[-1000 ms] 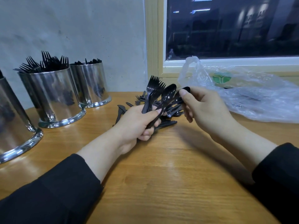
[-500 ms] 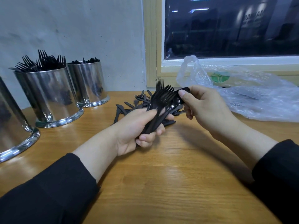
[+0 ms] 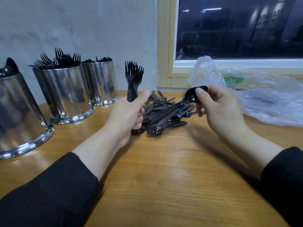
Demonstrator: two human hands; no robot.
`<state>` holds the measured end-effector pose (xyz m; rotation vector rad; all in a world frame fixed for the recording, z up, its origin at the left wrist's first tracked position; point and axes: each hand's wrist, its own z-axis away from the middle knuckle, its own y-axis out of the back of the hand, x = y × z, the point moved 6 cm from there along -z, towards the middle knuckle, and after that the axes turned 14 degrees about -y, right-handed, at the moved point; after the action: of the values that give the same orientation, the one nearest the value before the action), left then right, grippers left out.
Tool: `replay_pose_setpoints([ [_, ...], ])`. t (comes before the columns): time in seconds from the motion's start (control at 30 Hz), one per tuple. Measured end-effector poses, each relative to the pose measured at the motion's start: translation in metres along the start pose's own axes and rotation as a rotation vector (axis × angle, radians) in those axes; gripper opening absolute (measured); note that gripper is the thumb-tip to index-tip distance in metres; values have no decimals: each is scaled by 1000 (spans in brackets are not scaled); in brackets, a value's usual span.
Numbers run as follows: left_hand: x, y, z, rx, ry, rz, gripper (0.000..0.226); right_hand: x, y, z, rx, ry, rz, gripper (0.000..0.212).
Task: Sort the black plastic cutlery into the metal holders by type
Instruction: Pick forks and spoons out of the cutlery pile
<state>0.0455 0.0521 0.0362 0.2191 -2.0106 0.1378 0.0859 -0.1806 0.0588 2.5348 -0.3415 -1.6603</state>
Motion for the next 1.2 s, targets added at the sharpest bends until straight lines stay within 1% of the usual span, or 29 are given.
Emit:
replay_pose_setpoints([
  [0.07, 5, 12, -1, 22, -87, -219, 42, 0, -14, 4, -28, 22, 32, 31],
  [0.1, 8, 16, 0, 15, -112, -289, 39, -1, -20, 5, -36, 32, 50, 31],
  [0.2, 11, 21, 5, -64, -110, -368, 30, -3, -39, 4, -37, 45, 40, 31],
  [0.3, 9, 17, 11, -264, -108, -404, 22, -8, -57, 0, -22, 70, 70, 29],
  [0.37, 8, 18, 12, -298, -125, -421, 20, -10, -68, -2, -29, 86, 82, 30],
  [0.47, 8, 25, 9, -216, -117, -455, 32, -10, -78, -5, -55, 68, 16, 24],
  [0.53, 8, 36, 5, -92, -100, -426, 33, -5, -82, -4, -116, 48, 51, 19],
  [0.57, 7, 42, 3, -18, -83, -382, 32, -2, -84, -3, -165, 69, 157, 21],
  [0.63, 6, 54, 2, 105, -51, -288, 33, 4, -90, 3, -312, 203, 471, 26],
  [0.67, 6, 59, 2, 142, -41, -268, 33, 8, -94, 7, -402, 276, 589, 28],
  [0.73, 6, 66, 5, 169, -28, -286, 32, 14, -99, 13, -542, 342, 713, 30],
  [0.87, 3, 71, 12, 184, 9, -290, 27, 17, -107, 21, -656, 337, 826, 34],
  [0.97, 2, 70, 15, 200, 50, -224, 23, 19, -110, 23, -691, 313, 835, 33],
  [1.07, 3, 72, 19, 223, 67, -183, 22, 18, -109, 24, -692, 320, 816, 25],
  [1.13, 5, 73, 21, 237, 55, -159, 21, 12, -109, 25, -658, 364, 776, 15],
  [1.2, 5, 72, 23, 235, 57, -118, 18, 4, -105, 23, -579, 382, 662, 8],
])
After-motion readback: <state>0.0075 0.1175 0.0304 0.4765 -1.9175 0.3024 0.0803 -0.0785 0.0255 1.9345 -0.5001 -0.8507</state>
